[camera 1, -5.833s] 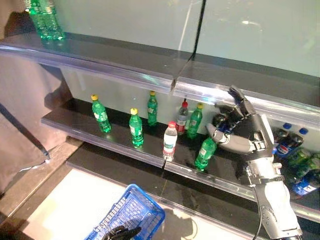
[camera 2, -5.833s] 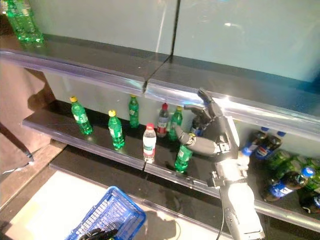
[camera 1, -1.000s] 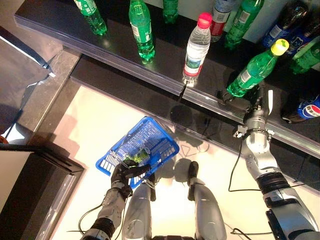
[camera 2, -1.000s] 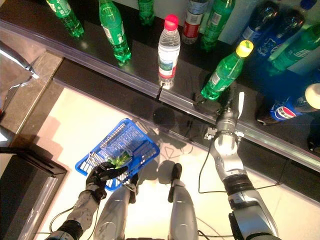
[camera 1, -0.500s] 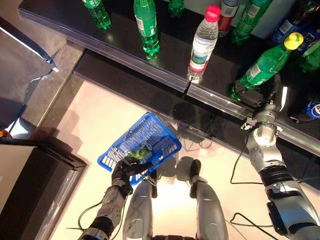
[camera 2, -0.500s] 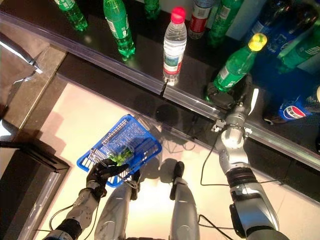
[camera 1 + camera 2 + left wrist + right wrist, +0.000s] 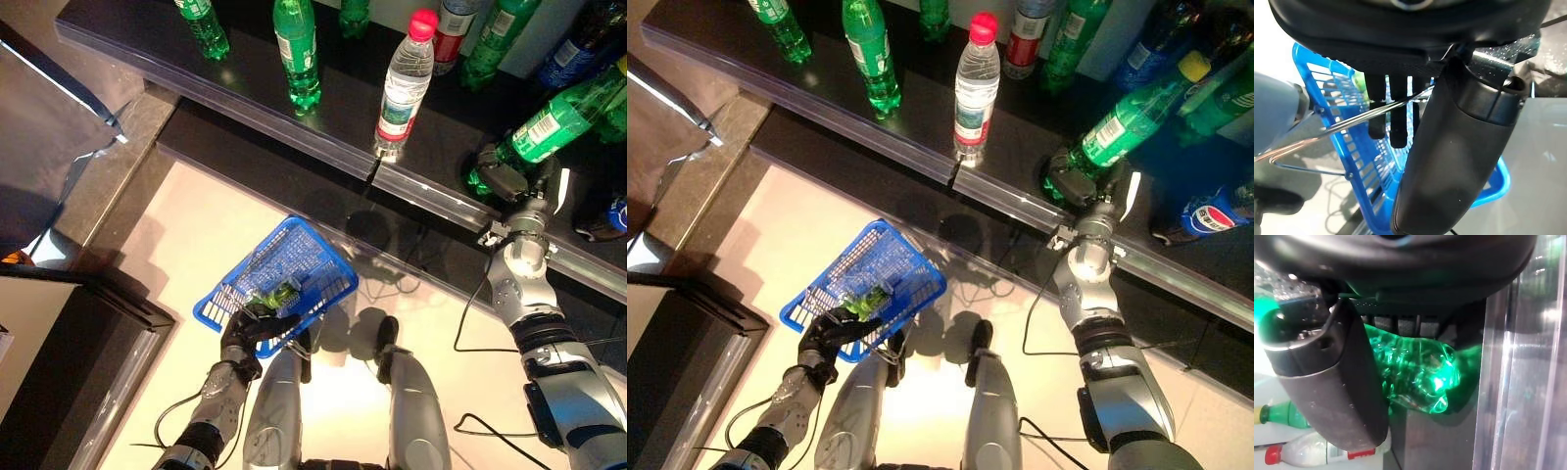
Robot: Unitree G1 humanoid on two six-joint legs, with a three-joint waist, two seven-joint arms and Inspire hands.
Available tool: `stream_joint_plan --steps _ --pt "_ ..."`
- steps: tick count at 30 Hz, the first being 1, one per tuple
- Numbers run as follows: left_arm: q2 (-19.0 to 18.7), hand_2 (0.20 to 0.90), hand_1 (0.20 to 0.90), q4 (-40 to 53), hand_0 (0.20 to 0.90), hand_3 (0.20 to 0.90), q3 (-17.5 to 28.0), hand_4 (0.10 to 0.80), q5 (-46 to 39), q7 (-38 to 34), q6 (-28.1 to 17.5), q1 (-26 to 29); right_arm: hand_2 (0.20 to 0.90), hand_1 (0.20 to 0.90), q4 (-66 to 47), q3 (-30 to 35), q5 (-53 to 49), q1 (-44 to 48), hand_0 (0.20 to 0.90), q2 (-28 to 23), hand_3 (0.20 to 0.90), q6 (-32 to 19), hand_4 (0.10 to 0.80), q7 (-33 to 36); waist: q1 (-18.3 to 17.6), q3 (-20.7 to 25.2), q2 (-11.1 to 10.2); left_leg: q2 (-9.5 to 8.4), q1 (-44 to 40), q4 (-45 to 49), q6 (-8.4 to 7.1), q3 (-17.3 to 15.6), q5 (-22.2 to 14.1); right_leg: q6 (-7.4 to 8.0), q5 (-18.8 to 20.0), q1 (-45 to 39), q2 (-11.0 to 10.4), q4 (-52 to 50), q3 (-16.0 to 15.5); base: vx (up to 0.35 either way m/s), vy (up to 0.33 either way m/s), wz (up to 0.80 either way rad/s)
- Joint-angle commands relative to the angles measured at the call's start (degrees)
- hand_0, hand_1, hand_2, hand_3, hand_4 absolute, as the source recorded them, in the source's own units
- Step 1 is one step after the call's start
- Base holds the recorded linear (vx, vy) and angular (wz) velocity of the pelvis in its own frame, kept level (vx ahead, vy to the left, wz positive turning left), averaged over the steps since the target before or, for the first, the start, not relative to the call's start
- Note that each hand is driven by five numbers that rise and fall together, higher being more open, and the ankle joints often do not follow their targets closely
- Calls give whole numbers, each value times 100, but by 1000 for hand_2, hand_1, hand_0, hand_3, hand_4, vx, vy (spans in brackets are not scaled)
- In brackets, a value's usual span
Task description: Pick up the drink and place into the basket.
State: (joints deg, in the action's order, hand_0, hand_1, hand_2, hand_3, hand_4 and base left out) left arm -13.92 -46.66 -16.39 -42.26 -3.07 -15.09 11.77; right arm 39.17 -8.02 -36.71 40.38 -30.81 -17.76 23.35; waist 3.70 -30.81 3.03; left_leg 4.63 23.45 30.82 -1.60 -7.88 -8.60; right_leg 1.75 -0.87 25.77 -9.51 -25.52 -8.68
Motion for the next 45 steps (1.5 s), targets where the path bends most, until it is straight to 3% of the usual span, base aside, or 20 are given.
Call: stream_joint_plan --steps 1,9,16,21,26,33,34,40,45 --pt "-533 300 300 413 300 200 -376 100 204 29 -198 -1070 300 300 -481 49 61 1060 300 -790 200 -643 100 -156 165 101 137 -479 242 5 314 49 431 -314 -596 -310 218 -578 -442 12 22 5" --pt "-565 300 300 663 300 200 -132 100 -135 3 -626 -1163 300 300 -909 121 227 667 300 -773 200 -636 100 -203 125 101 90 -464 -32 -197 300 40 525 -287 -513 -549 242 -438 -396 1 3 1" --pt "-807 300 300 1715 300 200 506 100 215 -531 -975 -1159 300 300 -2336 308 838 -346 300 -491 200 -690 100 -302 34 106 -29 -444 -448 -422 260 55 637 -241 -432 -1043 244 -168 -343 28 -3 0" --pt "-930 300 300 2499 300 200 1015 100 403 -712 -948 -1256 300 300 -3244 449 1157 -1127 300 -254 200 -786 100 -684 4 328 -119 -459 -714 -686 225 105 695 -201 -387 -1440 250 204 -351 73 -10 -3" --pt "-968 300 300 3282 300 200 1539 100 498 -513 -382 -1522 300 300 -4048 547 1507 -1853 300 38 200 -738 100 -982 1 682 -172 -452 -1085 -1068 163 144 771 -146 -339 -1912 277 643 -371 100 -4 -4" --pt "-1169 300 300 4124 300 200 2031 100 76 102 221 -1760 300 300 -4959 692 1468 -2395 300 -14 200 -758 100 -1580 21 994 -143 -466 -1363 -1339 118 183 840 -147 -335 -2321 332 1006 -416 78 24 2" --pt "-1214 300 300 4555 300 200 2127 100 -344 365 602 -1780 300 300 -5247 677 1280 -2490 300 -26 200 -710 100 -1809 45 1040 -128 -467 -1392 -1320 107 213 837 -154 -370 -2392 335 1010 -436 103 17 3" --pt "-1277 300 300 6053 300 200 2316 100 -1092 948 1052 -1849 300 300 -5821 408 1008 -2804 300 133 200 -540 100 -2642 181 1071 -90 -495 -1421 -1237 97 343 852 -180 -434 -2576 370 1011 -485 75 -10 3" --pt "-1431 300 300 6782 300 200 2273 100 -1472 1445 1072 -1856 300 300 -6061 -9 794 -2910 300 297 200 -302 100 -2972 284 1058 -32 -545 -1508 -1324 87 449 868 -165 -433 -2719 378 1059 -545 31 -6 15"
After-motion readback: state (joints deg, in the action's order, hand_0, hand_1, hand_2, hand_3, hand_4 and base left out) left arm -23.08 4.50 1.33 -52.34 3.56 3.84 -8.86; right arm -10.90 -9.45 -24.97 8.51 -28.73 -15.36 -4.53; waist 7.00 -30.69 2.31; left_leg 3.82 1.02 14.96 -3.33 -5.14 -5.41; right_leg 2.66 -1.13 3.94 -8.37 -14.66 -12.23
